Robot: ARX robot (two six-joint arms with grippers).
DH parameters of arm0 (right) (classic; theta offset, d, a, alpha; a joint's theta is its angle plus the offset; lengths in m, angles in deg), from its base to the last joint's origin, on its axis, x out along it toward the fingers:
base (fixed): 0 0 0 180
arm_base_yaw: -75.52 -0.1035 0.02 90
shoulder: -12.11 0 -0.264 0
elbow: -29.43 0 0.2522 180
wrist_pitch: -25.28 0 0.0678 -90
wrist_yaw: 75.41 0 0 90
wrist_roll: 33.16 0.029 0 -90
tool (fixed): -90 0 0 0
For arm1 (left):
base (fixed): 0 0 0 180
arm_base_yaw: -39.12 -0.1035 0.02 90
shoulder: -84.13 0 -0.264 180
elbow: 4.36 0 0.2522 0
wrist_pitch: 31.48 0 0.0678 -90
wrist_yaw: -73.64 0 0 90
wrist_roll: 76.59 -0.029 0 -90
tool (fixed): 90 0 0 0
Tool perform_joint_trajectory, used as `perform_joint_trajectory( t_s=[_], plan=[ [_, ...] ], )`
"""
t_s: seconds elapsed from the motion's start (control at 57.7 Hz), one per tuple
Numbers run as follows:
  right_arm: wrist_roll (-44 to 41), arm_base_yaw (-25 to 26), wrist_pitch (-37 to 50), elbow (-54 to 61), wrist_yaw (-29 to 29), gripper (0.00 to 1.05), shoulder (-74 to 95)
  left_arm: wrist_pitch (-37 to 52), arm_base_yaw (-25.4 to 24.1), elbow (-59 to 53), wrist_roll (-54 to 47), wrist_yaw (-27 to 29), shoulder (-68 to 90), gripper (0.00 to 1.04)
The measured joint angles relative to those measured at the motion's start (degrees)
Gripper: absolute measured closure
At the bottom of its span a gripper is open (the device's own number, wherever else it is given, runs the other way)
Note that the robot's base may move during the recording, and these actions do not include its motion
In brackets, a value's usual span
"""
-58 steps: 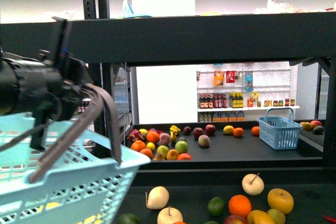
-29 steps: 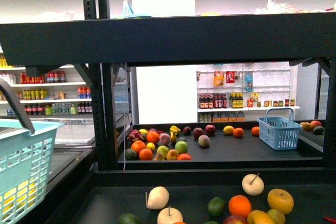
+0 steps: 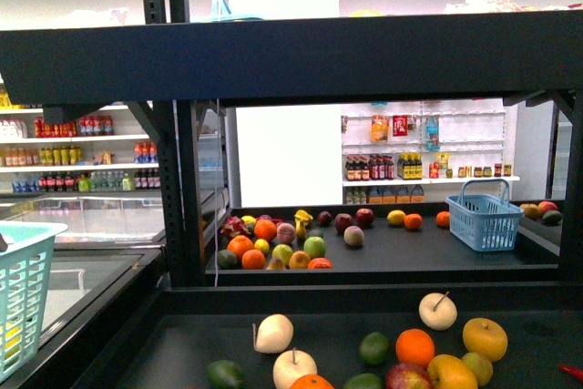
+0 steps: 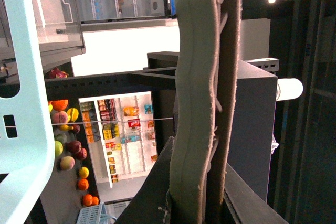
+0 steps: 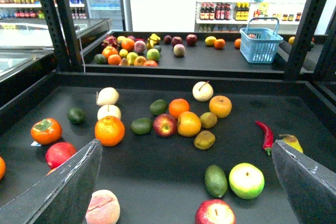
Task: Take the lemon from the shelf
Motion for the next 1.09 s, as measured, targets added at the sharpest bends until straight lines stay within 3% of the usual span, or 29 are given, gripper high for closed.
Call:
perform_joint_trajectory(
  t_s=[0.485,0.745,0.918,1.092],
  plan=[
    [0.0,0.0,0.0,0.0,0.0,0.07,0.0,11.3,-3.0,-6.4,1.4,-2.2,4.4,0.94],
    [0.0,0.0,0.0,0.0,0.0,0.07,0.0,12.4,-4.8,-9.4,0.4,-2.8,4.5,0.35],
    [0.0,0.0,0.0,0.0,0.0,0.07,0.0,11.8,-6.4,-10.5,0.3,-3.6,3.1,0.06],
    [0.0,0.0,0.0,0.0,0.0,0.07,0.0,8.0,-7.3,-12.8,-0.5,-5.7,-2.8,0.08]
  ],
)
